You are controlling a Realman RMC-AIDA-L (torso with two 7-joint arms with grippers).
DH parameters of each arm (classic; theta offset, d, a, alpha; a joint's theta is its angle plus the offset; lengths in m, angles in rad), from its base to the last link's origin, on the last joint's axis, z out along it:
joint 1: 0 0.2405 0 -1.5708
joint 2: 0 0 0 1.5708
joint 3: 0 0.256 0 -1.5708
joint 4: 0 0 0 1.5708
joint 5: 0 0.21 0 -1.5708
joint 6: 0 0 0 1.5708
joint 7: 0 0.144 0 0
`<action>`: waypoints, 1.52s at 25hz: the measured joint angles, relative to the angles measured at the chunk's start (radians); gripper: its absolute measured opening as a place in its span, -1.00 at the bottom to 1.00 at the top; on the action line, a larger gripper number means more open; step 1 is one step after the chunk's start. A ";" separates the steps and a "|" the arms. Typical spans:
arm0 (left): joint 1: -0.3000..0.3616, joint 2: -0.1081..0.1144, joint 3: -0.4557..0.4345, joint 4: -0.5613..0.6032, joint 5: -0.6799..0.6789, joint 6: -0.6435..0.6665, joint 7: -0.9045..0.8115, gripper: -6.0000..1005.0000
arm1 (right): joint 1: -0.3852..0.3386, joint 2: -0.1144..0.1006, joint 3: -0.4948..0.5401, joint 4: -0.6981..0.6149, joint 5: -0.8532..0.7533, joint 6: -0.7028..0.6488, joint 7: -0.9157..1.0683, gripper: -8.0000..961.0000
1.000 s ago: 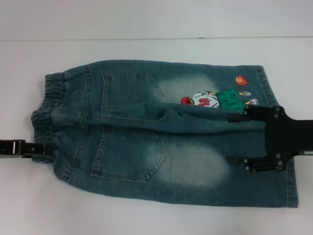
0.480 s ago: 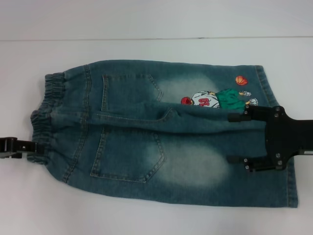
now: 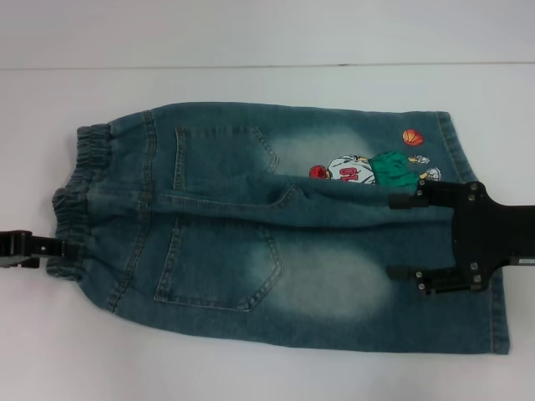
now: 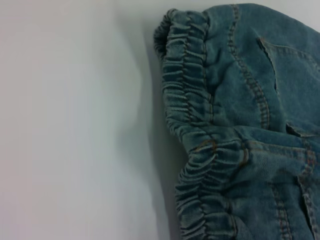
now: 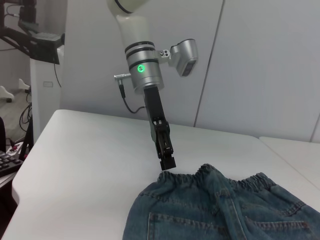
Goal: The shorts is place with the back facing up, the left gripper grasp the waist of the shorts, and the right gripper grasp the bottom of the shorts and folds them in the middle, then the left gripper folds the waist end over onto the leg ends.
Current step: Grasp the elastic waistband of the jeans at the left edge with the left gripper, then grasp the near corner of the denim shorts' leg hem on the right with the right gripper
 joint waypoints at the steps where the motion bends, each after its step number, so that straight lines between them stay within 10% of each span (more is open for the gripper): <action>1: -0.001 0.000 0.000 0.000 0.000 0.000 -0.001 0.42 | 0.000 0.000 0.000 0.000 0.000 0.000 0.000 0.79; 38: -0.047 -0.015 0.066 -0.052 0.028 -0.017 0.007 0.32 | -0.002 0.000 0.002 -0.001 0.005 0.005 -0.004 0.79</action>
